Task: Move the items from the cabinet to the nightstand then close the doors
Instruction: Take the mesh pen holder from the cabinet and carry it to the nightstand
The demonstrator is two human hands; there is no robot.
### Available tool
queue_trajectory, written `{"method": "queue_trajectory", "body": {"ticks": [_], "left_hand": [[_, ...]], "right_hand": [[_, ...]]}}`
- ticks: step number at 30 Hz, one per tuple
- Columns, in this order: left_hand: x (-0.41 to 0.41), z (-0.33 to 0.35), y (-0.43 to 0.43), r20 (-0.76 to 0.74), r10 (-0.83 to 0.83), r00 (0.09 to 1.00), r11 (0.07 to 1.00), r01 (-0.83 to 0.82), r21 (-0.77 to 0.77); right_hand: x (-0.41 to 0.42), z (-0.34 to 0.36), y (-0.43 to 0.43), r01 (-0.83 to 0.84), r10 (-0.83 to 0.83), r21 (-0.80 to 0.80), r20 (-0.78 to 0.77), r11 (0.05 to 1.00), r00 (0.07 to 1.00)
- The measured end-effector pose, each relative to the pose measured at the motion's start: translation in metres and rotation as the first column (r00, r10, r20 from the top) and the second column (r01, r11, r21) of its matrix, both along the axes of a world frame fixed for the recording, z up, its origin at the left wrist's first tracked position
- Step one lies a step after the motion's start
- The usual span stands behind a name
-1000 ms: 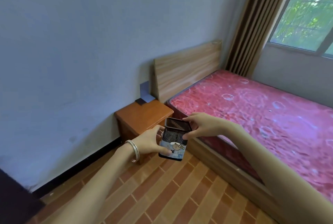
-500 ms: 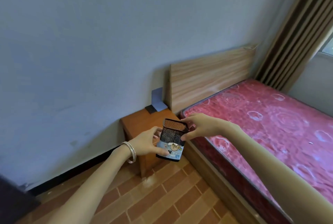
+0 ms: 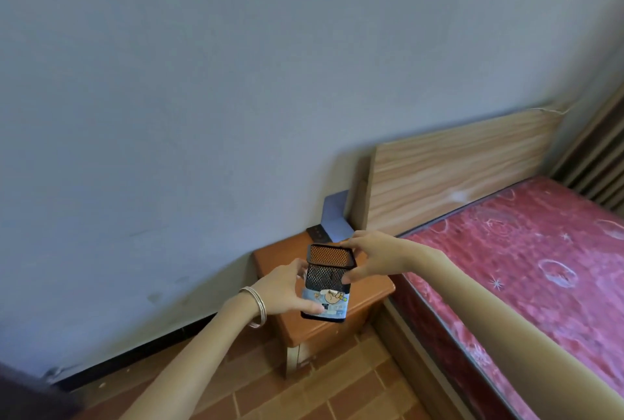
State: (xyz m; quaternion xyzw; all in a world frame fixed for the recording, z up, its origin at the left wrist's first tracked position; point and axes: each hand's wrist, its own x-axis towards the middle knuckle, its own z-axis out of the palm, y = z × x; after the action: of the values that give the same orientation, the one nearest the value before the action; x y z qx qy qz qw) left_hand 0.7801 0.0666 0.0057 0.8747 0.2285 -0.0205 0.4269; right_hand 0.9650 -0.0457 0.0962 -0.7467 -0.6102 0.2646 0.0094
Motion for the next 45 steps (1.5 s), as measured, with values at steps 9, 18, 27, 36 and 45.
{"method": "queue_trajectory", "body": {"ticks": [9,18,27,36,45], "left_hand": [[0.047,-0.046,0.075,-0.028,0.086,0.996,0.995,-0.087,-0.052],[0.136,-0.111,0.112,-0.072,0.172,0.982,0.985,-0.173,-0.014],[0.217,-0.222,0.156,-0.137,0.395,0.908,0.918,-0.397,0.013],[0.252,-0.379,0.206,-0.176,0.427,0.887,0.89,-0.378,0.256],[0.283,-0.454,0.252,-0.046,0.497,0.867,0.82,-0.452,0.351]], "right_hand": [[0.057,-0.059,0.09,-0.02,0.017,-0.043,-0.079,0.999,0.997],[0.139,-0.131,0.147,-0.069,0.056,-0.078,-0.159,0.995,0.986],[0.215,-0.245,0.211,-0.09,0.079,-0.062,-0.154,0.994,0.985],[0.246,-0.393,0.264,-0.165,0.164,-0.008,-0.02,0.986,0.986],[0.275,-0.461,0.302,-0.238,0.222,0.162,0.113,0.958,0.968]]}}
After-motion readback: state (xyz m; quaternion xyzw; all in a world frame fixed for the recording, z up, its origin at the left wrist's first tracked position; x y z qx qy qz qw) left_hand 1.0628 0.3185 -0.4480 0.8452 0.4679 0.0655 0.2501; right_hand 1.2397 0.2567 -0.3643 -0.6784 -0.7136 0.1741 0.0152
